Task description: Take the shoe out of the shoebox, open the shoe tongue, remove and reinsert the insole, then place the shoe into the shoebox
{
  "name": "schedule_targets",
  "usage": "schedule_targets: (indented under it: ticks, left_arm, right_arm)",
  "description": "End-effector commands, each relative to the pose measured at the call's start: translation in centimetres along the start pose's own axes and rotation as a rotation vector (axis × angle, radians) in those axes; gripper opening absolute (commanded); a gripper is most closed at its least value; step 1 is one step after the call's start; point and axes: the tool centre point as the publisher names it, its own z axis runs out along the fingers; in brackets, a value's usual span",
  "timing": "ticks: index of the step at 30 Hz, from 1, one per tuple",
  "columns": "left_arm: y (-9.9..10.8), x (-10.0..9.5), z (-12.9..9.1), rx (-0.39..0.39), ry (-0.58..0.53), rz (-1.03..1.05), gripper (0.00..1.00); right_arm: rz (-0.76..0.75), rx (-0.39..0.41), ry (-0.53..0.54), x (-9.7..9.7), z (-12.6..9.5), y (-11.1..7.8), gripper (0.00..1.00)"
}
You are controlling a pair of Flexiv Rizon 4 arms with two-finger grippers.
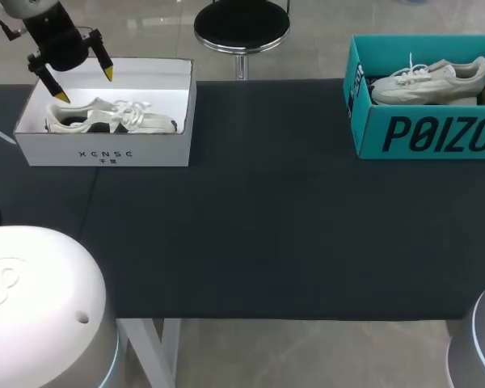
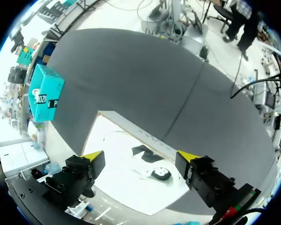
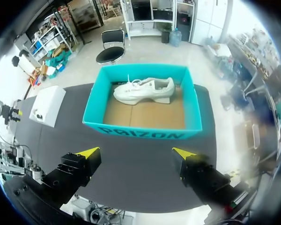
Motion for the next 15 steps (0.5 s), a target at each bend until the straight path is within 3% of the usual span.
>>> schedule_targets:
  ticks: [1,4,6,15]
  left_arm:
    - [-0.1,0.1,0.0,-0.003,0.002,0.001,1.0]
    - [-0.1,0.1,0.0,-0.003,0.002,0.001,1.0]
    - [-0.1,0.1,0.0,-0.003,0.002,0.001,1.0]
    - [-0.1,0.1,0.0,-0.003,0.002,0.001,1.0]
  right_arm:
    - [0.0,0.071,-0.001,0.0,0.1,0.6,1.0]
    - [0.0,0.071,-0.001,0.0,0.1,0.6,1.0]
    - [-0.011,0.12,-0.039,0.1,0.9,1.4,1.0]
    - [-0.027,0.148,-0.053,-1.1,5.1,6.8,1.0]
